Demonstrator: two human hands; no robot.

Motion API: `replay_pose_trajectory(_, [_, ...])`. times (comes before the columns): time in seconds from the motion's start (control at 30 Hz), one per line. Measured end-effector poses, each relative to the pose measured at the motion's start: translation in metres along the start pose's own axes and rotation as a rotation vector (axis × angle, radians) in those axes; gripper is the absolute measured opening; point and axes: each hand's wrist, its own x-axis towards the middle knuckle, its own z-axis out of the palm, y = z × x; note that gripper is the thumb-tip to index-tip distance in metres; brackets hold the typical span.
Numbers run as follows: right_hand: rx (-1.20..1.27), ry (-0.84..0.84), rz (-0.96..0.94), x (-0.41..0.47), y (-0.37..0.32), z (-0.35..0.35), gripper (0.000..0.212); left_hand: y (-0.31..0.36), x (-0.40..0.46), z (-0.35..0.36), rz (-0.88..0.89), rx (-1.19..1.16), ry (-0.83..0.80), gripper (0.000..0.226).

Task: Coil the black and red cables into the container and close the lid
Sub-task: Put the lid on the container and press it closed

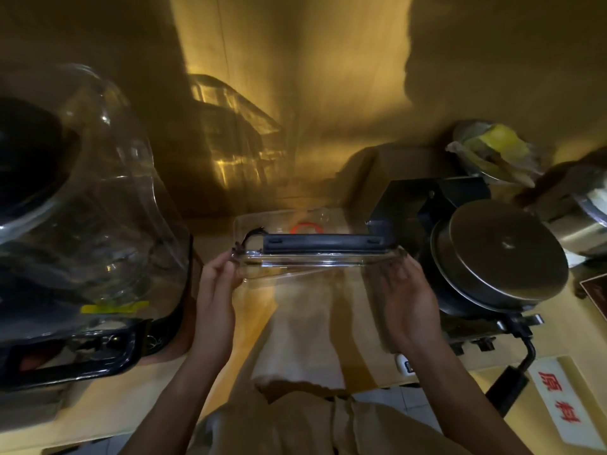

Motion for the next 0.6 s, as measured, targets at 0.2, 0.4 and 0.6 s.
replay_pose_trajectory(0.2, [0.024, -0.015, 0.06, 0.003, 0.002, 0.001, 0.042, -0.001, 0.009, -0.011, -0.045, -0.087, 0.069, 0.017])
replay_pose_trajectory(0.4, [-0.098, 0.002, 0.084, 0.01, 0.003, 0.003, 0.044, 0.0, 0.013, -0.015, -0.052, -0.061, 0.12, 0.019])
replay_pose_trajectory(0.6, [-0.359, 0.022, 0.048, 0.02, 0.005, 0.005, 0.034, 0.002, 0.019, -0.014, -0.04, 0.006, 0.174, 0.025])
